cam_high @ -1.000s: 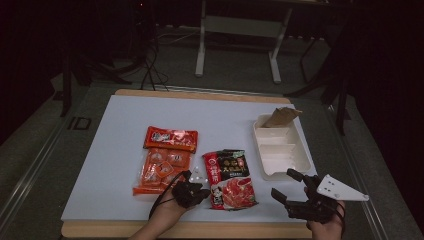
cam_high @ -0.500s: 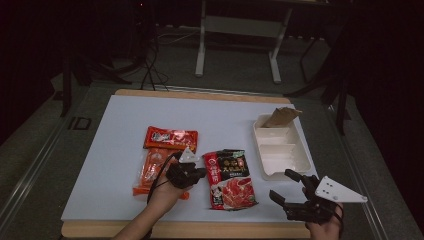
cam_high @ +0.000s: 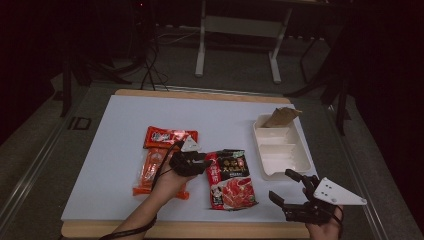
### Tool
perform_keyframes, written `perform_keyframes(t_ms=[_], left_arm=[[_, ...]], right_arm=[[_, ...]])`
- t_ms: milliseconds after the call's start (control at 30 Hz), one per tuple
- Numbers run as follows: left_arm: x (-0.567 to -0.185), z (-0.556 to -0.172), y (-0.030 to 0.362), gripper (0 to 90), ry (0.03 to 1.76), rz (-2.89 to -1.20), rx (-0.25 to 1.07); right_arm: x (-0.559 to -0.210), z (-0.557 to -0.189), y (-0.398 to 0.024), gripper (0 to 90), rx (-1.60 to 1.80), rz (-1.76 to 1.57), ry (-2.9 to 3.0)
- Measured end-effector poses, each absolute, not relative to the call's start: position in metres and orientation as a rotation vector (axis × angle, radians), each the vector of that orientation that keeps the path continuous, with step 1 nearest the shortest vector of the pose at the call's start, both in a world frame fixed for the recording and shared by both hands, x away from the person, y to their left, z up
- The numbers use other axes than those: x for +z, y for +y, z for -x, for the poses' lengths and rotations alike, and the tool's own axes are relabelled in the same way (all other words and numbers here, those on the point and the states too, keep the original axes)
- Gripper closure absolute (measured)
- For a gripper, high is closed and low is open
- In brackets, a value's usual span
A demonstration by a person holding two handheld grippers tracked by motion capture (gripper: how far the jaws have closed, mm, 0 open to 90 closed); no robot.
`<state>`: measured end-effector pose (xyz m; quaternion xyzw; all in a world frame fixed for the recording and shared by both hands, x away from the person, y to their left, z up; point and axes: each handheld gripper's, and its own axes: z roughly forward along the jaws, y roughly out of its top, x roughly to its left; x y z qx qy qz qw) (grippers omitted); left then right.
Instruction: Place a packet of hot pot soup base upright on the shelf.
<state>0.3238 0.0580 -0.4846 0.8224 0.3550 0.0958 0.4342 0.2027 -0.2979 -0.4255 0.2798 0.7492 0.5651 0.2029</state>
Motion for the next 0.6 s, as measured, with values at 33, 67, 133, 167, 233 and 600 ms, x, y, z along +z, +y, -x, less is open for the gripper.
perform_keyframes(t_ms=[33,67,133,167,233,600], left_arm=[[-0.485,-0.326,0.057,59.5,0.893,-2.048,0.25],[-0.486,-0.328,0.057,57.8,0.901,-2.045,0.239],[-0.489,-0.333,0.056,53.2,0.925,-2.039,0.23],[-0.49,-0.335,0.055,50.2,0.937,-2.042,0.224],[-0.493,-0.339,0.054,44.0,0.967,-2.037,0.223],[-0.513,-0.361,0.047,40.2,1.032,-2.054,0.206]], right_arm=[[-0.425,-0.203,-0.298,13.9,1.575,-0.779,2.091],[-0.426,-0.202,-0.298,13.9,1.577,-0.776,2.092],[-0.426,-0.202,-0.297,13.8,1.577,-0.771,2.098],[-0.426,-0.202,-0.297,13.8,1.578,-0.769,2.097],[-0.426,-0.202,-0.297,13.6,1.581,-0.768,2.098],[-0.426,-0.202,-0.297,13.7,1.59,-0.763,2.096]])
